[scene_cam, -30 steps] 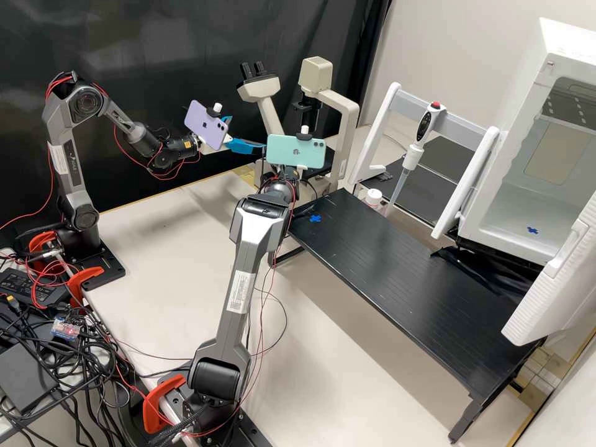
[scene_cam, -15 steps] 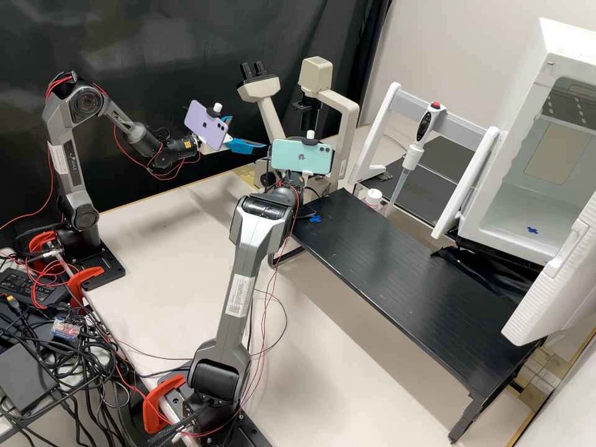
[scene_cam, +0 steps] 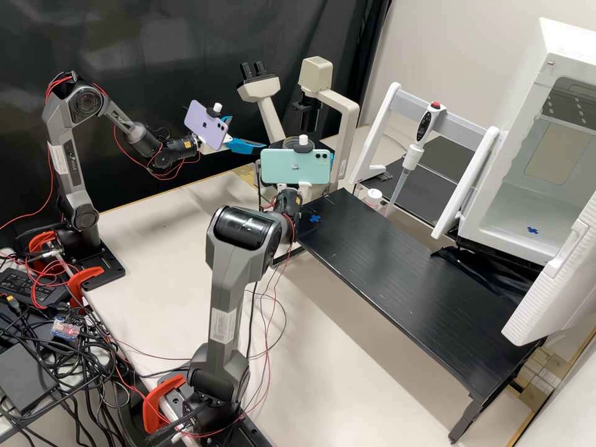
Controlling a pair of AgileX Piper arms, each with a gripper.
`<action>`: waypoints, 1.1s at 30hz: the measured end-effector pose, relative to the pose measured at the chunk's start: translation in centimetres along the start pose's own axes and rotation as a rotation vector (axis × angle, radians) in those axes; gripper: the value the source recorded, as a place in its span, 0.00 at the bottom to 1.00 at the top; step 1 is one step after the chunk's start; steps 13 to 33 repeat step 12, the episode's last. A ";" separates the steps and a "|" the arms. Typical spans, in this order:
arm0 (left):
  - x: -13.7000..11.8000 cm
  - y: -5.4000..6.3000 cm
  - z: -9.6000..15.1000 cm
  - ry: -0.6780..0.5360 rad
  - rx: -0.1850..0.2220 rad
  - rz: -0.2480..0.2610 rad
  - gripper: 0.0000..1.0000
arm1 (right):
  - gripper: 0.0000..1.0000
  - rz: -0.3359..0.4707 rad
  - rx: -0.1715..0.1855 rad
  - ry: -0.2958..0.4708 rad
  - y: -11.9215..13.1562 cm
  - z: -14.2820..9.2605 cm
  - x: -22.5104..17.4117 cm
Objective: Move the petri dish to the microscope
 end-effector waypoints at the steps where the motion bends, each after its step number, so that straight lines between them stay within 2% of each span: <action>1: 0.0 0.0 0.0 0.000 0.000 0.000 1.00 | 1.00 0.054 -0.007 -0.005 1.0 0.4 -1.2; 4: 0.0 0.0 0.0 0.000 0.000 0.000 1.00 | 1.00 0.171 -0.023 -0.049 2.5 1.5 -4.0; 7: 0.0 0.0 0.0 0.000 0.000 0.000 1.00 | 1.00 0.303 -0.031 -0.177 3.7 3.3 -6.6; 9: 0.0 0.0 0.0 0.000 0.000 0.000 1.00 | 1.00 0.363 -0.022 -0.267 4.1 4.4 -7.9; 12: 0.0 0.0 0.0 0.000 0.000 0.000 1.00 | 1.00 0.407 -0.010 -0.348 4.6 5.5 -9.3; 33: 0.0 0.0 0.0 0.000 0.000 0.000 1.00 | 1.00 0.407 -0.010 -0.348 4.6 5.5 -9.3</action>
